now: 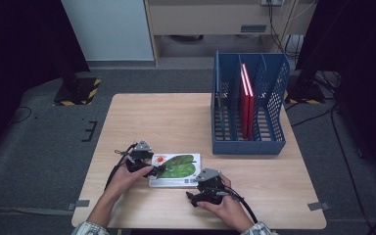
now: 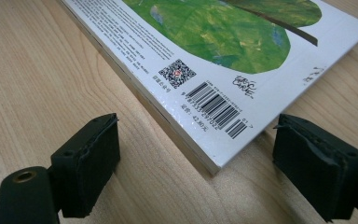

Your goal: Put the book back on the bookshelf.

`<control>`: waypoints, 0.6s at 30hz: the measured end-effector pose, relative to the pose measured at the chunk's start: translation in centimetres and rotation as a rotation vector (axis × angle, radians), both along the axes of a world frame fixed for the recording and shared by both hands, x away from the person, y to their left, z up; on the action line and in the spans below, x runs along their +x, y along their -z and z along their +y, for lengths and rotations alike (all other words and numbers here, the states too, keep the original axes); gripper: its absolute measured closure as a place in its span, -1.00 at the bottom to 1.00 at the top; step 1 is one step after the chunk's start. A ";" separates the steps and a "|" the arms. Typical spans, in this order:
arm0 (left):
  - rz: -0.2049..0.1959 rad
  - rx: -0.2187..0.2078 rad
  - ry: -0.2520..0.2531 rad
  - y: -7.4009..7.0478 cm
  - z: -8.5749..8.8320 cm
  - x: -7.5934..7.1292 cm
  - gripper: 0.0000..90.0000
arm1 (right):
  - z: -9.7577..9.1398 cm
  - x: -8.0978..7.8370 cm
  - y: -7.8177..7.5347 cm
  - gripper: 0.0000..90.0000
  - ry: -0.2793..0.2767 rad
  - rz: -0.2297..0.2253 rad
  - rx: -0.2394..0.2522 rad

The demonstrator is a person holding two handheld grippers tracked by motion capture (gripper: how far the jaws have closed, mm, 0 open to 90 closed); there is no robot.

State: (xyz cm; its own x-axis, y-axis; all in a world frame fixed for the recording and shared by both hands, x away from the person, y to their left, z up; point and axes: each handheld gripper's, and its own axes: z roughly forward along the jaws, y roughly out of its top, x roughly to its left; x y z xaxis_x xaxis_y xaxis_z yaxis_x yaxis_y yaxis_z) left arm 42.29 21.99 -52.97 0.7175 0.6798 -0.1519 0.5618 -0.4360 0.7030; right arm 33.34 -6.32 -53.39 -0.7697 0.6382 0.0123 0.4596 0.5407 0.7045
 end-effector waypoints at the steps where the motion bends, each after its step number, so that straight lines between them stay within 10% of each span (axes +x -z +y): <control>1: -0.003 0.001 0.000 0.0 0.0 0.0 -0.71 | 0.0 0.0 0.0 -0.66 -0.004 0.000 -0.001; 18: 0.004 -0.018 -0.047 -0.7 0.1 0.1 -0.54 | 0.5 -0.1 0.1 -0.80 0.004 0.005 -0.006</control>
State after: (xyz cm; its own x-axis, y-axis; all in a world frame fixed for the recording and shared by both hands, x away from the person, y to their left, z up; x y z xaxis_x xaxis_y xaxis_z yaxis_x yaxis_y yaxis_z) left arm 42.35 22.13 -52.25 0.6844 0.7097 -0.1673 0.5841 -0.3963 0.7083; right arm 33.28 -5.87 -53.47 -0.7673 0.6412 0.0123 0.4653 0.5434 0.6987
